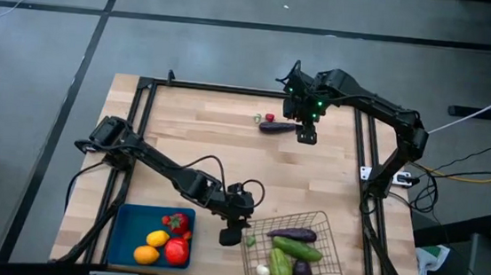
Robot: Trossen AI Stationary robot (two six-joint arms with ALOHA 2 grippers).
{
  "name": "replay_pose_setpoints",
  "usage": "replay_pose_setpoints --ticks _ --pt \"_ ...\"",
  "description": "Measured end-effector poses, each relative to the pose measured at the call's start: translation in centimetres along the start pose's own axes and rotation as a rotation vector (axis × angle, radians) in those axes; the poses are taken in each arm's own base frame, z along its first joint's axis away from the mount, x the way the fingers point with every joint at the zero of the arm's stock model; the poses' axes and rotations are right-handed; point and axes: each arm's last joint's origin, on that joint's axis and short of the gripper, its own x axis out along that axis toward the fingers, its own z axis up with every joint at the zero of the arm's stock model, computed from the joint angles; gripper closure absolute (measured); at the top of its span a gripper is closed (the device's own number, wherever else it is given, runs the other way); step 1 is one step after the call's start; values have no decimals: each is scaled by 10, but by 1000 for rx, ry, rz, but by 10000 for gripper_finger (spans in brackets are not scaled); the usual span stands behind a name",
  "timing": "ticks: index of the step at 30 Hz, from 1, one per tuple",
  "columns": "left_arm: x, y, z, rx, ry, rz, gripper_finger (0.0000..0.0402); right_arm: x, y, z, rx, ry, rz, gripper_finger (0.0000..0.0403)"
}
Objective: Sort produce into baskets
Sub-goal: Adjust the gold wire basket
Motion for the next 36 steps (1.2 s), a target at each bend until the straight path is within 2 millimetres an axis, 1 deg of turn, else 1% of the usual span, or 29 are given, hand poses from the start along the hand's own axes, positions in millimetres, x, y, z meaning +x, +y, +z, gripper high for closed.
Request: replay_pose_setpoints --ticks 3,6,10,13,15,18,22,25,27,29,32,36 --pt "-1 0 1 26 0 1 308 0 0 0 -9 -4 -2 191" --pt "-1 1 4 44 0 6 349 0 -1 1 -82 -2 -24 191" --pt "-11 8 7 51 46 42 388 0 -6 1 -133 11 -99 191" --pt "-22 15 7 50 102 67 390 -1 -16 -2 -139 11 -122 191" --pt "-30 20 8 44 128 90 380 -2 -28 -6 -112 -1 -121 191" --pt "-38 30 8 34 161 144 364 -2 -50 -13 -44 -41 -97 191" --pt "-42 37 6 26 216 172 358 5 -82 -24 9 -65 -65 191" --pt "-43 41 2 24 263 194 357 15 -104 -30 49 -72 -71 191" --pt "-44 43 -1 29 295 210 356 27 -117 -34 74 -72 -80 191" --pt "-46 45 -4 31 331 226 356 41 -128 -38 58 -65 -83 191" --pt "-48 45 -6 33 361 238 355 63 -140 -43 3 -42 -71 191" --pt "-48 46 -7 34 367 240 355 89 -148 -48 -64 13 -49 191"
